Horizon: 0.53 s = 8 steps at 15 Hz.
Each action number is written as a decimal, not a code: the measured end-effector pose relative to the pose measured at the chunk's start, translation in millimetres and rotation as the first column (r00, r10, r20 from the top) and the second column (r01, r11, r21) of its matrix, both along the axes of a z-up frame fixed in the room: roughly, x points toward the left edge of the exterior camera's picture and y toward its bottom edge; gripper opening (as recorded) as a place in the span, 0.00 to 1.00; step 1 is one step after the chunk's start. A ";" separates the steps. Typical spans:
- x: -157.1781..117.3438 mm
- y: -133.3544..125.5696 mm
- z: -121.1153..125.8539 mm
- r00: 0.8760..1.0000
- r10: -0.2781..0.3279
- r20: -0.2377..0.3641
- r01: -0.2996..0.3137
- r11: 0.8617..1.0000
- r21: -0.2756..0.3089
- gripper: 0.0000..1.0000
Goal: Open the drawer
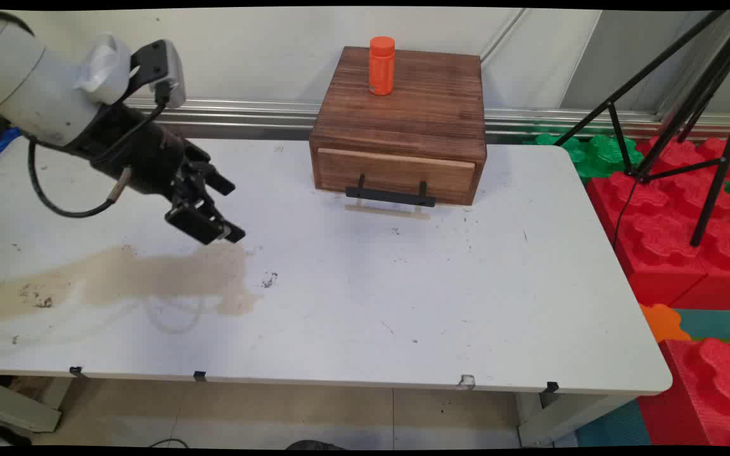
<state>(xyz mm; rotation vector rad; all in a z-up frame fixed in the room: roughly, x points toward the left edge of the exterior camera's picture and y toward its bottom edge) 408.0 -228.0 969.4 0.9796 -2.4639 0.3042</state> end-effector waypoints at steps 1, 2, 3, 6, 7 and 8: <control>-1.8 -3.2 1.3 1.000 0.003 0.000 -0.003 1.000 -0.005 1.00; -3.2 -5.7 2.3 1.000 0.005 0.001 -0.005 1.000 -0.009 1.00; -5.6 -9.9 3.9 1.000 0.009 0.001 -0.009 1.000 -0.014 1.00; -12.6 -19.8 7.3 1.000 0.018 0.001 -0.018 0.999 -0.026 1.00; -16.2 -24.6 8.7 1.000 0.020 0.001 -0.020 0.999 -0.031 1.00; -18.7 -27.7 9.5 1.000 0.022 0.001 -0.022 0.999 -0.034 1.00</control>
